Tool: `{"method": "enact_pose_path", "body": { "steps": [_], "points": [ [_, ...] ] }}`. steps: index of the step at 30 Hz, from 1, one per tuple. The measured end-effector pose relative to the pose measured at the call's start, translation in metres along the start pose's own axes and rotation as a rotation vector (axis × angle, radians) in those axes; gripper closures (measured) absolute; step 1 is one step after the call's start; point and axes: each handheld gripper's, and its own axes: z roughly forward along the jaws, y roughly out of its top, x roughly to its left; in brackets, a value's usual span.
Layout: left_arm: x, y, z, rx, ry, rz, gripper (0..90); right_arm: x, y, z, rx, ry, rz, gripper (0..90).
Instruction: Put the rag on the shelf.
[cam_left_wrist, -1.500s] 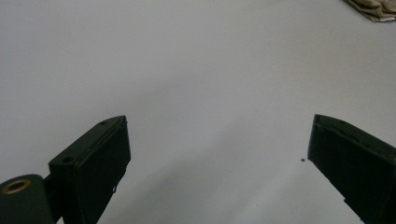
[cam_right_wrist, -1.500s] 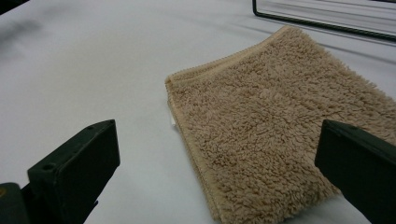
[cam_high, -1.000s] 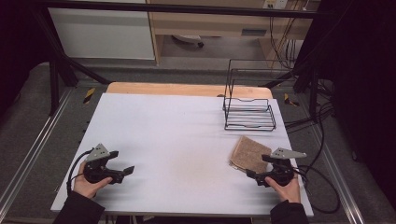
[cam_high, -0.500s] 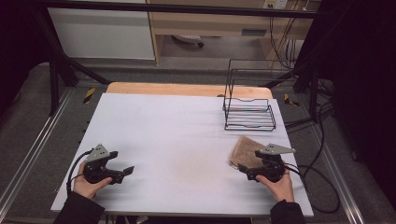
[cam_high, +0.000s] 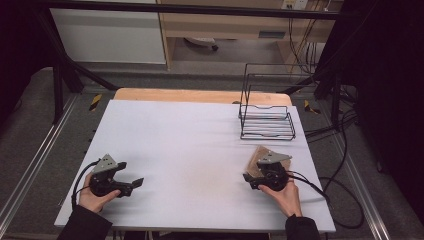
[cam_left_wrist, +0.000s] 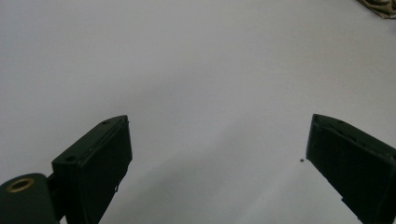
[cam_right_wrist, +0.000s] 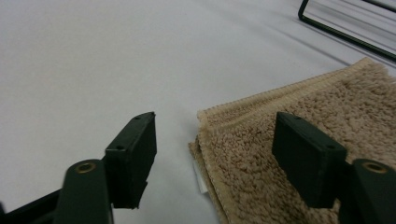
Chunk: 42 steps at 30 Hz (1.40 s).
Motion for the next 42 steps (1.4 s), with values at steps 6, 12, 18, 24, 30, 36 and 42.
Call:
{"method": "enact_pose_path", "body": {
  "steps": [6, 12, 18, 24, 30, 36, 42],
  "points": [
    [0.000, 0.000, 0.000, 0.001, 0.000, 0.002, 7.1, 0.002, 0.002, 0.013, 0.051, -0.045, -0.034, 47.6],
    [0.000, 0.000, 0.000, 0.006, 0.000, 0.005, 7.4, 0.003, 0.002, 0.014, 0.061, -0.074, -0.060, 55.1],
    [-0.001, 0.000, 0.000, 0.007, 0.001, 0.007, 7.8, 0.008, 0.001, 0.014, 0.071, -0.088, -0.075, 58.7],
    [0.000, 0.000, 0.001, 0.010, 0.002, 0.010, 8.2, 0.010, 0.000, 0.014, 0.083, -0.089, -0.089, 58.4],
    [-0.001, 0.000, 0.000, 0.013, 0.002, 0.011, 8.3, 0.009, 0.001, 0.014, 0.091, -0.101, -0.075, 65.2],
    [-0.001, 0.000, 0.001, 0.014, 0.003, 0.014, 8.5, 0.006, 0.002, 0.014, 0.092, -0.120, -0.072, 76.1],
    [0.000, 0.000, 0.001, 0.015, 0.004, 0.013, 8.8, 0.003, 0.003, 0.012, 0.073, -0.109, -0.053, 81.4]
  ]
}}
